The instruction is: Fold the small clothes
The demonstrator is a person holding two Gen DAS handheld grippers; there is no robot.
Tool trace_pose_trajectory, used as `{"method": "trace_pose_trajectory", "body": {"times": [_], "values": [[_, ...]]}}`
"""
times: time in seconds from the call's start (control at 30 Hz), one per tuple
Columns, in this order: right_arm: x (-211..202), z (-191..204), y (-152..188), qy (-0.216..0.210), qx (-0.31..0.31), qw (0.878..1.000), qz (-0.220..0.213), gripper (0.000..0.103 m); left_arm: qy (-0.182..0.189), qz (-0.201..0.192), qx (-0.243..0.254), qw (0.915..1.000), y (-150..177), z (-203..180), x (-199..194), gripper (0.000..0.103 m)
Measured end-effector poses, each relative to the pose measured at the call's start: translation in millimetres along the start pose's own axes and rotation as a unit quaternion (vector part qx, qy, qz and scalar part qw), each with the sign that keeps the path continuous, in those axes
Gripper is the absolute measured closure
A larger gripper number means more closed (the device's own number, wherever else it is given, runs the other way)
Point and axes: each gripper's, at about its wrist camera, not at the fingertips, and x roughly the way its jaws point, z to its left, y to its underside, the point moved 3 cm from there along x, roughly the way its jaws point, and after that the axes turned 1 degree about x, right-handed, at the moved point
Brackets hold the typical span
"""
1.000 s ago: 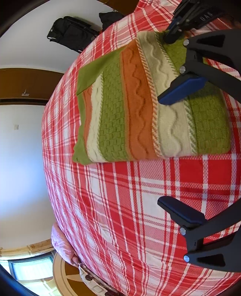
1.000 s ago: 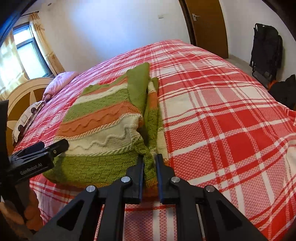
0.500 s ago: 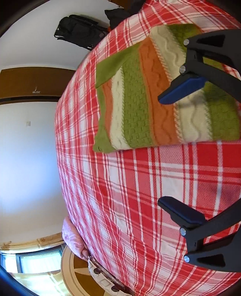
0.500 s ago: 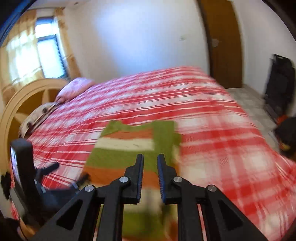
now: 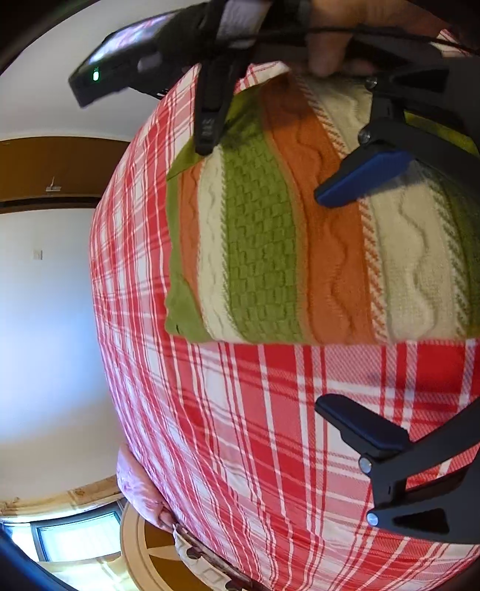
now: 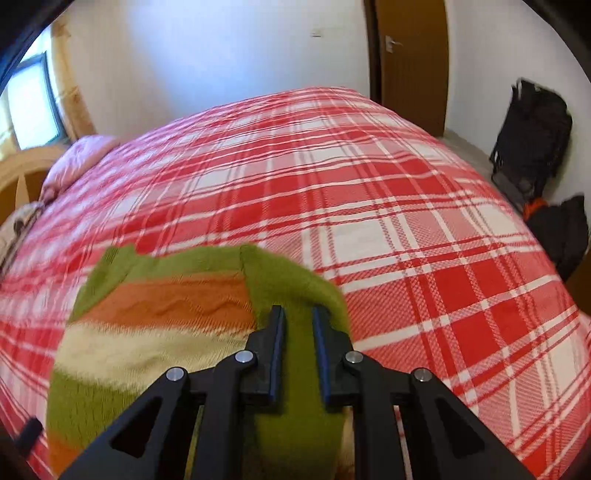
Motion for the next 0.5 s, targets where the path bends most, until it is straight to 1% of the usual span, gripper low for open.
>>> {"method": "trace_pose_trajectory", "body": {"times": [0.1,0.13,0.17,0.2,0.23,0.33,0.37,0.43,0.5], "values": [[-4.2,2.0,0.4,-0.003,0.001,1.0,-0.004,0.088,0.003,0.0,0.0,1.0,0.6,-0.5,-1.4,0.0],[-10.7,3.4,2.4,0.002,0.0,1.0,-0.008,0.088,0.003,0.003,0.001,1.0,0.3,-0.6,-1.8,0.0],[-23.5,4.0,4.8,0.02,-0.002,1.0,-0.02,0.086,0.004,0.006,0.002,1.0,0.5,-0.2,-2.7,0.0],[-41.0,5.6,8.7,0.03,-0.008,0.999,-0.043,0.085,0.004,0.009,0.003,0.9999,0.9,0.5,-3.9,0.0],[-55.0,7.6,13.4,0.025,-0.014,0.998,-0.059,0.085,0.003,0.009,0.004,0.9999,0.8,0.9,-4.0,0.0],[-92.7,15.0,36.1,0.006,-0.037,0.996,-0.077,0.085,0.002,0.009,0.002,1.0,2.8,4.0,-5.1,0.0],[-99.9,16.8,43.2,0.004,-0.047,0.996,-0.079,0.085,0.005,0.011,-0.001,0.9999,3.4,4.6,-4.8,0.0],[-104.6,18.4,60.4,0.002,-0.062,0.996,-0.067,0.085,0.004,0.011,-0.004,0.9999,3.2,4.2,-4.3,0.0],[-98.4,15.9,77.6,0.004,-0.069,0.997,-0.042,0.085,-0.003,0.009,0.001,1.0,3.2,2.1,-5.2,0.0]]}}
